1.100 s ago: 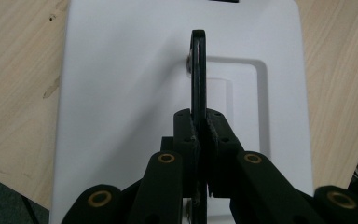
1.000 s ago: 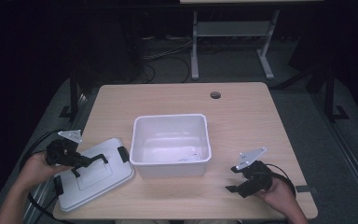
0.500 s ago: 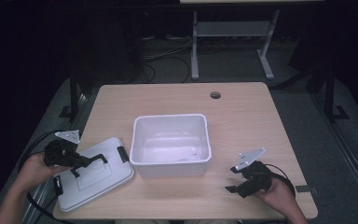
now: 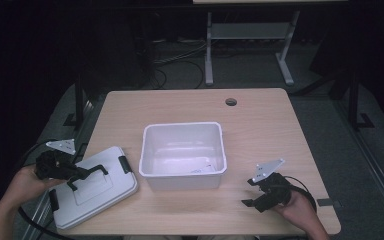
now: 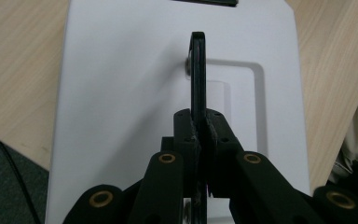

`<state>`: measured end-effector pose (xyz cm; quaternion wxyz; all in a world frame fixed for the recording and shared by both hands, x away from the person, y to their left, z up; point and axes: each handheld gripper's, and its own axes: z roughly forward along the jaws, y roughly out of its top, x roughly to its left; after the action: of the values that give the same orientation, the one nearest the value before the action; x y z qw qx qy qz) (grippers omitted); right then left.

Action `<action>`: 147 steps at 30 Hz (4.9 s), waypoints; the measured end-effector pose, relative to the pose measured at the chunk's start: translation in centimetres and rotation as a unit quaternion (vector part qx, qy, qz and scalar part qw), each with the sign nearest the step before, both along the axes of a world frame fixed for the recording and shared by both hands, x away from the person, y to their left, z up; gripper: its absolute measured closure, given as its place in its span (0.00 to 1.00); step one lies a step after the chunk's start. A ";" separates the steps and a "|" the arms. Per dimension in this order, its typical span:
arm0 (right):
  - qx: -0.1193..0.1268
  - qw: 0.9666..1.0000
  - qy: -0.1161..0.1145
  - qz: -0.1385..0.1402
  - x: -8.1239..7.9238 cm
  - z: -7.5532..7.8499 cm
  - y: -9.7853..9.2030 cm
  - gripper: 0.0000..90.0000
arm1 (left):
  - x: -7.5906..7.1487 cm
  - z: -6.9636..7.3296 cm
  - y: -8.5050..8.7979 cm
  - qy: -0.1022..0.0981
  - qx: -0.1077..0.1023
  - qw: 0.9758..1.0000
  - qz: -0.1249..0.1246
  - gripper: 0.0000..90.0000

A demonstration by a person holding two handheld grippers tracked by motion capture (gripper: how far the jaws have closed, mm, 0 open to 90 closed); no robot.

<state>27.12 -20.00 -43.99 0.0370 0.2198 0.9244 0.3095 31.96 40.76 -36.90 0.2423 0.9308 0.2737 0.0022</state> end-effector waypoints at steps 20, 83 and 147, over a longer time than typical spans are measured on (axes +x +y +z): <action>0.005 1.000 0.000 -0.016 -0.2 -0.2 -0.1 0.26 | -1.2 5.8 1.2 -0.029 -0.010 0.999 -0.012 0.94; 0.001 1.000 -0.010 -0.029 -0.5 -0.5 -0.6 0.20 | 1.8 13.9 -7.4 -0.046 -0.036 0.992 -0.108 0.94; 0.014 0.999 -0.011 -0.027 -0.4 -0.4 -1.2 0.19 | 8.9 11.5 -24.3 -0.019 -0.041 0.974 -0.223 0.94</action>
<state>26.70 -21.16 -44.36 0.0521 0.2418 0.9133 0.3235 40.90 16.50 -25.39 0.2799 0.9574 0.0541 -0.0457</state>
